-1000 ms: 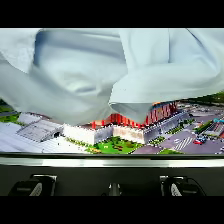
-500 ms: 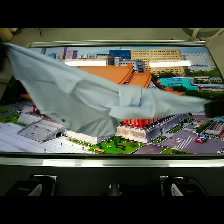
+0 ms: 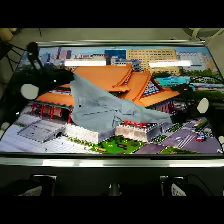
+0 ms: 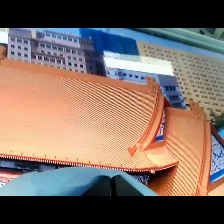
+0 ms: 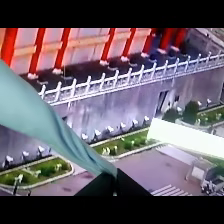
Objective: Fold the shirts.
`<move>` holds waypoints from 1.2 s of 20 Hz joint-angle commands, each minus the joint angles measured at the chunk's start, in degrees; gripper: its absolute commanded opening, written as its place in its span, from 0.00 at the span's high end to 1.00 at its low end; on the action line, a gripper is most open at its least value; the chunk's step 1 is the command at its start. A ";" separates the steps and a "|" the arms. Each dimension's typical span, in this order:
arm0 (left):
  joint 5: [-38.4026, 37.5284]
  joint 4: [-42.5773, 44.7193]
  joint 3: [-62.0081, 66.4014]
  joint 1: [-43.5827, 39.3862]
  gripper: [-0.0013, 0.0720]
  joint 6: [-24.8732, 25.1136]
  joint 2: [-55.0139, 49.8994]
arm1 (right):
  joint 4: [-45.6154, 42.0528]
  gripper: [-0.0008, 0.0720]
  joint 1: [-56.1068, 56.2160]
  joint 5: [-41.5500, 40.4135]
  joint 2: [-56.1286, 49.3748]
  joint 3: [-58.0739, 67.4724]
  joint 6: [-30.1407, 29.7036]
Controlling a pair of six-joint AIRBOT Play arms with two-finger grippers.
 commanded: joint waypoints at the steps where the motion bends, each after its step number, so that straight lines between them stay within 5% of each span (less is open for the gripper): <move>1: -4.39 -3.50 2.67 -0.72 0.75 -1.77 -11.15 | 5.16 0.96 0.02 -6.38 -5.84 -1.14 1.53; 2: -9.07 -3.80 3.48 -0.52 0.38 -1.62 -12.66 | 5.88 0.96 0.02 -6.23 -6.69 -1.14 1.51; 3: -13.66 -3.63 4.31 0.20 0.16 -1.18 -13.29 | 5.73 0.96 0.02 -6.43 -7.04 -1.11 1.51; 4: -18.27 -3.63 5.27 1.57 0.15 0.26 -13.35 | 4.33 0.95 0.02 -6.49 -7.02 -0.94 1.53; 5: -23.69 -3.61 6.84 3.72 0.15 2.03 -13.20 | 2.73 0.68 0.00 -5.33 -6.97 0.17 1.51; 6: -29.49 -3.61 8.81 6.21 0.15 3.17 -13.03 | 1.03 0.22 0.00 -3.02 -6.97 2.32 1.49; 7: -35.87 -3.61 11.02 9.20 0.15 3.21 -12.79 | -0.70 0.03 0.00 0.20 -6.93 5.55 1.46; 10: -48.37 -3.58 12.92 16.50 0.16 5.31 -10.69 | 1.81 0.03 0.02 6.21 -6.08 15.34 0.22; 12: -50.64 -3.61 8.48 17.88 0.15 6.08 -8.35 | 13.40 0.06 0.02 9.53 -5.92 16.48 -2.73; 16: -44.06 -6.43 -9.27 13.81 0.15 6.05 -5.99 | 32.74 0.04 0.02 9.60 -9.03 7.54 -12.55; 21: -30.75 -12.48 -18.29 5.81 0.15 4.83 -6.64 | 35.95 0.04 0.04 8.85 -15.19 2.54 -12.96; 24: -29.18 -15.87 -18.23 3.56 0.15 4.28 -9.29 | 39.89 0.04 0.09 6.54 -18.49 2.32 -14.97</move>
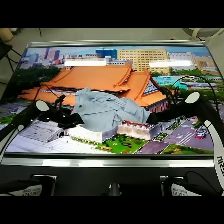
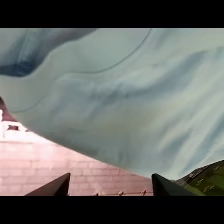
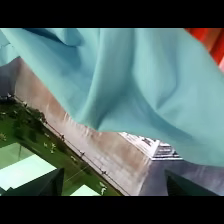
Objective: Fold the shirts.
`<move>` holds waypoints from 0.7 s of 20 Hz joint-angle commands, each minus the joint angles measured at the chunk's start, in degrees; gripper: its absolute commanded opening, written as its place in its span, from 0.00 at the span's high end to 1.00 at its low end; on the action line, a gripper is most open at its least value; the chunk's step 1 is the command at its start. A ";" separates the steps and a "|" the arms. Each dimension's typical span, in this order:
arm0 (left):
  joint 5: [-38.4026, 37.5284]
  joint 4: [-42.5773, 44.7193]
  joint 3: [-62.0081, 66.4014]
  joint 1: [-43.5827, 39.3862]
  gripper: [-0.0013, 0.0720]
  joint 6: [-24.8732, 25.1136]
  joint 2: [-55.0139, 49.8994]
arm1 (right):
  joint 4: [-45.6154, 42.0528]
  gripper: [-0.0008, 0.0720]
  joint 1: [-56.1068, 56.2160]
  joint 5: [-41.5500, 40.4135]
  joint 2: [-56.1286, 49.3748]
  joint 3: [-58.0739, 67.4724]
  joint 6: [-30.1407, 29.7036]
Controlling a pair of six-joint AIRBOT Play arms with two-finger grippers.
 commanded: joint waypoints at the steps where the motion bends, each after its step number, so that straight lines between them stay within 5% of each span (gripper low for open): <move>1: 4.00 -4.74 -1.81 -3.06 0.15 -0.72 -2.78 | 6.67 0.03 0.07 -2.56 -3.91 -1.11 -2.86; 6: 11.41 -5.97 -1.64 -3.98 0.19 -2.01 -4.83 | 15.17 0.02 0.46 -4.46 -8.74 -1.11 -6.19; 8: 13.35 -6.16 -1.53 -3.98 0.67 -2.69 -4.83 | 15.06 0.02 3.02 -7.48 -9.73 -1.11 -6.51; 10: 13.75 -6.21 -1.53 -3.98 0.94 -2.51 -4.70 | 14.38 0.07 6.97 -12.70 -10.69 -1.09 -6.12; 11: 13.75 -6.19 -1.53 -3.98 0.94 -2.38 -4.39 | 13.57 0.27 8.39 -14.71 -10.80 -1.09 -5.46; 12: 13.79 -6.19 -1.40 -3.98 0.94 -1.22 -3.87 | 12.83 0.68 8.96 -15.87 -10.75 -1.01 -4.63; 13: 13.79 -6.14 -0.83 -3.89 0.95 1.33 -2.78 | 12.72 0.96 8.76 -15.34 -10.71 -0.61 -3.72; 14: 13.88 -6.12 0.11 -3.74 0.95 3.91 -1.25 | 12.63 0.96 8.17 -13.81 -10.40 0.33 -4.17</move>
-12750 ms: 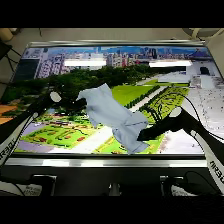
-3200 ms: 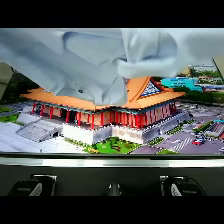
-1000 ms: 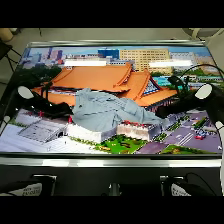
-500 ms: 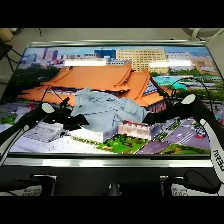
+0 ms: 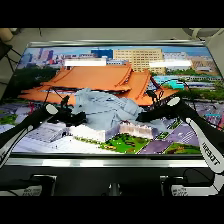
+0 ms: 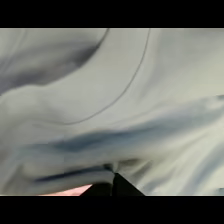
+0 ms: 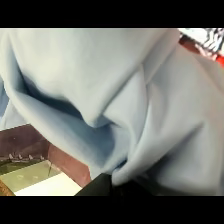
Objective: Fold the shirts.
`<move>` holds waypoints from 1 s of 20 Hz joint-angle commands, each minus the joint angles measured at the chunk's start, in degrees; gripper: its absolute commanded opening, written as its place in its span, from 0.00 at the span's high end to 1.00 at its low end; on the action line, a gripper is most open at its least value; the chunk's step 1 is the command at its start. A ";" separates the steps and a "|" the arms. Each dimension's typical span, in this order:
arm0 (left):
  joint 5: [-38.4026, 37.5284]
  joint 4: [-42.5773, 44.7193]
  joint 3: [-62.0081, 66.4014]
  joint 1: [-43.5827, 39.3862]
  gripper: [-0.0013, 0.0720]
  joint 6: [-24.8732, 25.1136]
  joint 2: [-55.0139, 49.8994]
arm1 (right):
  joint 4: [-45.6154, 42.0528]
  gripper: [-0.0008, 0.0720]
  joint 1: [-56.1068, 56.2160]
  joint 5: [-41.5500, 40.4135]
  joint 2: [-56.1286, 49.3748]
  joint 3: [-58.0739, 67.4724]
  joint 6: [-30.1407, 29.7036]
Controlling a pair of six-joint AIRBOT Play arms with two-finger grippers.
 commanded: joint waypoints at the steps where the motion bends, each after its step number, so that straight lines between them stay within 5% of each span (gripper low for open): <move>1: 1.22 -1.33 2.89 0.42 0.95 7.89 4.61 | -0.63 0.97 0.17 0.90 0.57 2.67 -0.52; 4: 2.62 5.95 11.56 1.81 0.95 13.16 15.23 | -1.86 0.97 -4.44 5.97 8.44 11.06 -2.62; 8: 2.60 19.02 29.18 9.31 0.95 4.61 29.59 | -3.34 0.96 -14.78 3.80 26.10 26.67 0.02; 12: 2.80 20.48 38.07 16.00 0.95 -0.44 38.95 | -11.08 0.96 -18.60 3.50 41.72 30.93 7.28; 20: -3.26 22.99 35.63 15.89 0.95 -1.46 41.11 | -28.30 0.96 -18.60 25.00 43.95 29.62 8.59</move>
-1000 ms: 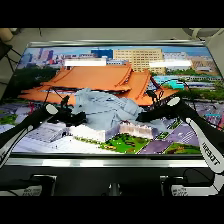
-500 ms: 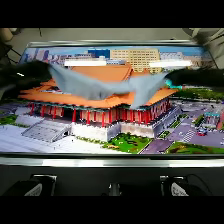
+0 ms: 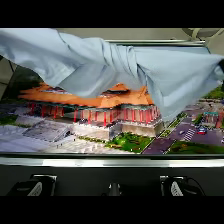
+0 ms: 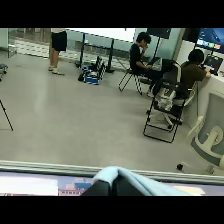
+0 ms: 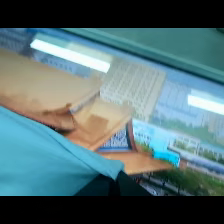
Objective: Fold the shirts.
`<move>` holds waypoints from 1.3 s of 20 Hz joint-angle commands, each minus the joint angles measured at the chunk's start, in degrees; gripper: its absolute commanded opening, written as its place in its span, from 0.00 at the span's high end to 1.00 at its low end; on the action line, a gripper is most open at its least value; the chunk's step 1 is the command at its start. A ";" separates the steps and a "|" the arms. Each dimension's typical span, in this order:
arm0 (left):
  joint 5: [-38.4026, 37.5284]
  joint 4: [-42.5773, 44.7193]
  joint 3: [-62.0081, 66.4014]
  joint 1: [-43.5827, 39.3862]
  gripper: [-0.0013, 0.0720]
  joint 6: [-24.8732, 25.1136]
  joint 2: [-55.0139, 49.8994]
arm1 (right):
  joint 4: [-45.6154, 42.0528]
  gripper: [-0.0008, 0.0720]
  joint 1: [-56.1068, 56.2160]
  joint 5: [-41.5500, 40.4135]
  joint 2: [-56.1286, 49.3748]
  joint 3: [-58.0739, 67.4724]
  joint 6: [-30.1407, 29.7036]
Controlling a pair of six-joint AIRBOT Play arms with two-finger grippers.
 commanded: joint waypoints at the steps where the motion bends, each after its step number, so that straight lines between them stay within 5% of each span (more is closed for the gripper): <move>1: -3.78 0.83 -3.98 0.26 0.95 -0.52 -0.11 | -9.42 0.96 -0.22 9.84 -0.46 -3.08 1.70; 4: -2.43 -2.67 -16.33 -0.39 0.95 -0.50 -0.17 | -8.96 0.96 -0.22 8.52 -1.81 -16.39 1.01; 8: 9.22 -4.11 -33.05 -8.55 0.95 -0.50 -0.68 | -5.62 0.96 -0.22 -6.58 -7.06 -33.27 -0.70; 14: 17.22 -4.11 -41.97 -20.50 0.95 -0.50 -10.10 | 11.10 0.96 -0.22 -21.70 -25.22 -35.50 -6.21; 15: 18.05 -4.11 -41.97 -21.18 0.95 -0.52 -11.74 | 14.01 0.82 -0.24 -22.16 -27.67 -35.36 -8.04; 17: 20.41 -4.09 -41.79 -21.03 0.95 -0.52 -13.00 | 14.45 0.23 -0.24 -19.12 -29.64 -32.35 -11.30; 19: 20.55 -4.09 -40.87 -19.43 0.95 -0.50 -12.55 | 9.22 0.21 -0.24 -11.13 -29.22 -25.55 -11.54; 21: 20.28 -4.09 -39.91 -17.62 0.95 -0.50 -12.00 | 3.72 0.05 -0.24 0.31 -28.83 -20.02 -8.76; 23: 20.28 -4.11 -39.47 -17.11 0.95 -0.52 -11.85 | 2.10 0.05 -0.09 8.57 -28.28 -22.40 -7.41; 26: 19.65 -4.13 -39.43 -18.32 0.95 -0.52 -11.85 | 1.62 0.02 1.09 5.95 -28.13 -36.81 -6.51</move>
